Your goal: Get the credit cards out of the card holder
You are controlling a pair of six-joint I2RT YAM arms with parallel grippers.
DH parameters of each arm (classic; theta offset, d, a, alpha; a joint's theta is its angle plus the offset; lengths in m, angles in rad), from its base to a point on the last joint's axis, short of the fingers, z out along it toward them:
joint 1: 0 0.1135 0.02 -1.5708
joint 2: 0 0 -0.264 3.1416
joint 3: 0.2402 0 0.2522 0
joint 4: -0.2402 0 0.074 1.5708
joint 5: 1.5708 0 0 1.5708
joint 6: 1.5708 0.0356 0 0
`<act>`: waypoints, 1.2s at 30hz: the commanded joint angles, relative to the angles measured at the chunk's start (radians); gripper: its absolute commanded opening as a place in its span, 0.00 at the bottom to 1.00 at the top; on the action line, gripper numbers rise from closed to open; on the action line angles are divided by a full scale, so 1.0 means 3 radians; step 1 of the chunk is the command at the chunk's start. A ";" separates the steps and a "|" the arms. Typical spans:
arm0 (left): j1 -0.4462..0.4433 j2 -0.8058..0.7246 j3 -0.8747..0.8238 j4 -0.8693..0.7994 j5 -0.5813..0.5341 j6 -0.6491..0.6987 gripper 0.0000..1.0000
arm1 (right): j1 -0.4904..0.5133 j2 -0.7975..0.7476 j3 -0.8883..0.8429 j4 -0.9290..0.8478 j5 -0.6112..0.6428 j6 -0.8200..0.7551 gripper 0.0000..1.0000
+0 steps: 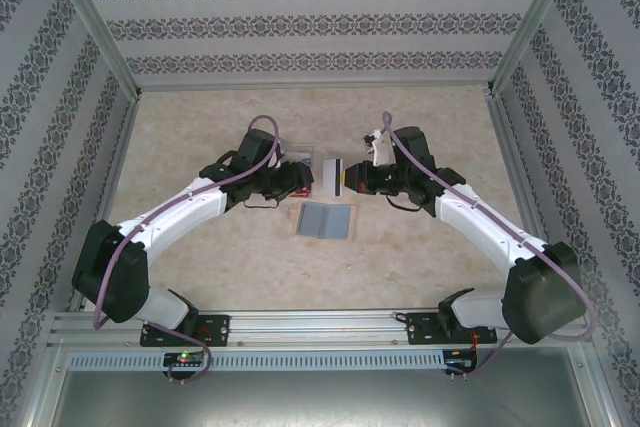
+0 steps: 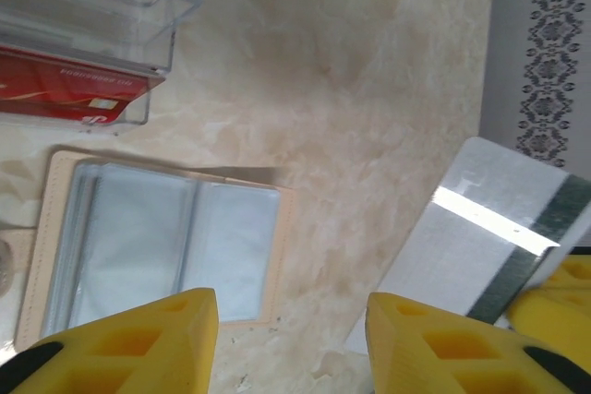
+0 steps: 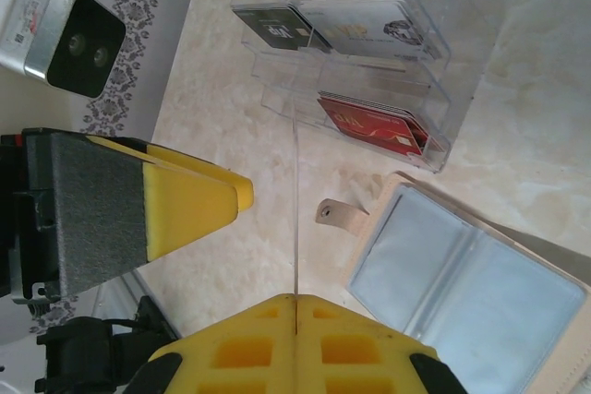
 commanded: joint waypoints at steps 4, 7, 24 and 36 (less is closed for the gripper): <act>0.0176 -0.0034 -0.0132 0.0585 0.0384 -0.0181 0.46 | 0.0014 0.0107 0.0201 0.0188 -0.0255 0.0105 0.00; 0.0261 -0.0021 -0.0253 0.0900 0.0551 -0.0351 0.45 | 0.0018 0.0154 0.0215 0.0299 -0.0376 0.0181 0.00; 0.0356 -0.0062 -0.0424 0.1244 0.0712 -0.0544 0.40 | 0.0054 0.0242 0.0252 0.0408 -0.0448 0.0237 0.00; 0.0506 -0.0496 -0.0318 0.0135 0.0100 -0.0015 0.47 | 0.0150 0.0446 0.0716 -0.0252 -0.0037 -0.0472 0.00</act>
